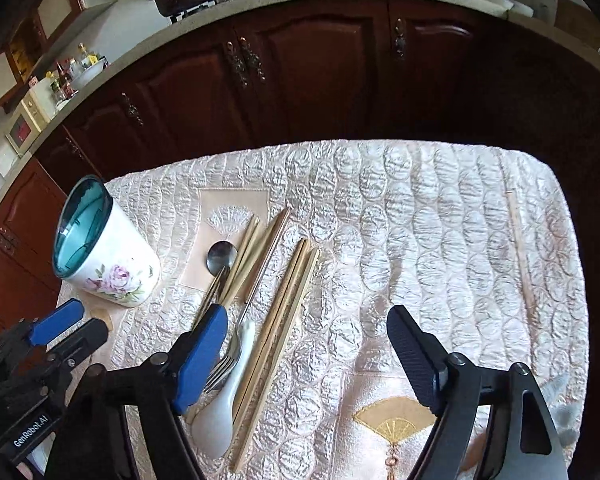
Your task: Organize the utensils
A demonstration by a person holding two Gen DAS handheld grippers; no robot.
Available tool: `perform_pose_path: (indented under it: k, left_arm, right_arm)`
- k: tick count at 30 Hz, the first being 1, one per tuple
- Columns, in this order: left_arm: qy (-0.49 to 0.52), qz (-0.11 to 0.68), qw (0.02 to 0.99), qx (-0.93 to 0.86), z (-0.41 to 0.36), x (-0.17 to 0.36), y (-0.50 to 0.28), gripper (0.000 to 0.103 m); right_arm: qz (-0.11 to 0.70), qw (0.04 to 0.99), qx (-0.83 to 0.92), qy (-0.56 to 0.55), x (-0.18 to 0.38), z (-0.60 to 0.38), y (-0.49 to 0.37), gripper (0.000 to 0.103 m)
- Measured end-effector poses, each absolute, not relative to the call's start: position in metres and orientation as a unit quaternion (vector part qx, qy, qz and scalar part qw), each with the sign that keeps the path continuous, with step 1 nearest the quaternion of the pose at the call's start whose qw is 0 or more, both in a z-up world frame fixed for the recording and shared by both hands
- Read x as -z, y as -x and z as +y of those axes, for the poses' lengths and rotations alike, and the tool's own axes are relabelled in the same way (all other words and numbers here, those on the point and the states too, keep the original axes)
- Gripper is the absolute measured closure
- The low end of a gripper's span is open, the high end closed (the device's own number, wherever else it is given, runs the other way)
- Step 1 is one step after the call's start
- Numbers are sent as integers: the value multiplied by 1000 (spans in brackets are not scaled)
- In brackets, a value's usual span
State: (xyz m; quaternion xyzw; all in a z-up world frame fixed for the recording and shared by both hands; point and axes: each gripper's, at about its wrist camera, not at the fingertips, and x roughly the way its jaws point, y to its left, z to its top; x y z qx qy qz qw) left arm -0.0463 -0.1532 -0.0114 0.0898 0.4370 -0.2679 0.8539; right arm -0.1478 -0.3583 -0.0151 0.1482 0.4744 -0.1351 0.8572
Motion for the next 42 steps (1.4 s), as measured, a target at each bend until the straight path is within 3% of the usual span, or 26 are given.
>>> perform_pose_path:
  k: [4, 9, 19, 26, 29, 32, 35, 42]
  left_arm:
    - [-108, 455, 839, 277, -172, 34, 28, 56]
    - [-127, 480, 820, 285, -193, 57, 2, 64]
    - [-177, 502, 801, 274, -226, 89, -30, 75]
    - [-173, 519, 792, 270, -237, 103, -46, 77]
    - [-157, 526, 789, 275, -234, 105, -53, 93]
    - [-161, 525, 787, 283, -232, 106, -54, 98]
    - [-146, 527, 786, 288, -227, 101, -49, 98]
    - [-102, 512, 794, 311, -191, 70, -24, 99]
  right_arm:
    - [487, 849, 117, -169, 34, -371, 133, 35]
    - [501, 840, 104, -180, 53, -383, 114, 50]
    - [521, 828, 85, -191, 74, -395, 90, 56]
    - [535, 817, 73, -204, 95, -394, 73, 74]
    - [539, 810, 70, -221, 103, -400, 67, 77]
    - [541, 804, 68, -236, 111, -406, 57, 81]
    - [535, 808, 63, -241, 115, -405, 50, 94]
    - [514, 825, 49, -230, 84, -398, 70, 96]
